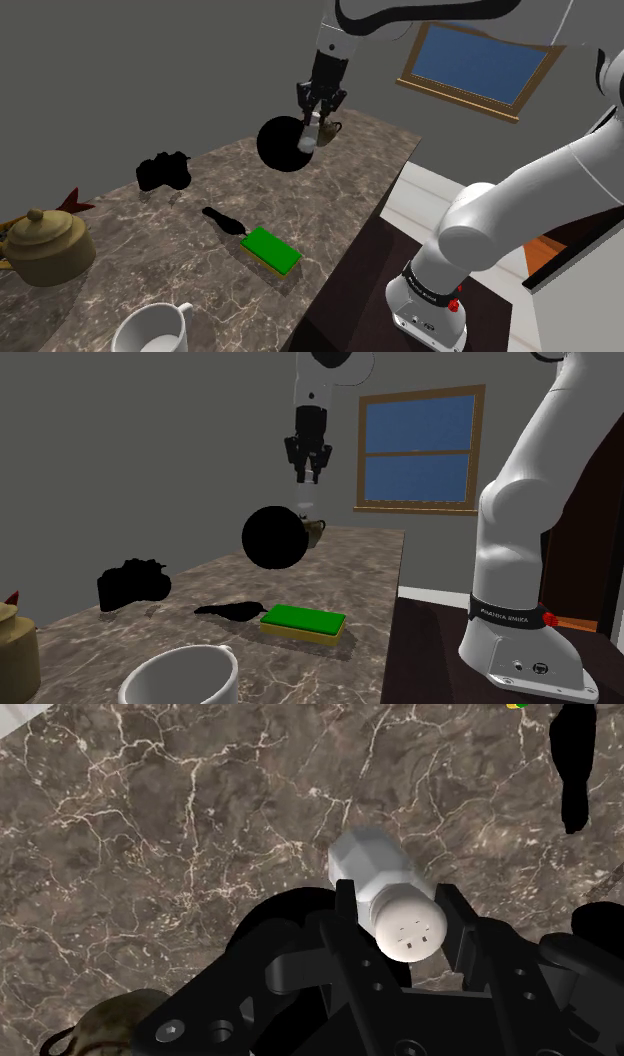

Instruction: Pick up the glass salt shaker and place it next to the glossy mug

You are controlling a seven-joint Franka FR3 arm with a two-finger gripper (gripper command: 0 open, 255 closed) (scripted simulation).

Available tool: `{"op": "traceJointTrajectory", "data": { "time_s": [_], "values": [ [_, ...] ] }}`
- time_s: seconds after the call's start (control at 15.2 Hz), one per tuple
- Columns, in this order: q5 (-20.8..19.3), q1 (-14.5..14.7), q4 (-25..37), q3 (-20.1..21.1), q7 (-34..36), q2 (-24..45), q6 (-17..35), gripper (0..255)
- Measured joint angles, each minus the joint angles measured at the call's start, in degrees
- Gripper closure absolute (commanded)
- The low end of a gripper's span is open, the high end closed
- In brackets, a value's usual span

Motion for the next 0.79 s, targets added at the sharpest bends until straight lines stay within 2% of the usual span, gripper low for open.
{"op": "traceJointTrajectory", "data": {
  "time_s": [0.46, 0.79],
  "values": [
    [2.7, 3.7, -0.1, 7.3, 9.7, -0.3, 0.7, 255],
    [4.0, 6.1, 2.5, 12.6, 16.9, 1.8, 1.0, 255]
  ]
}}
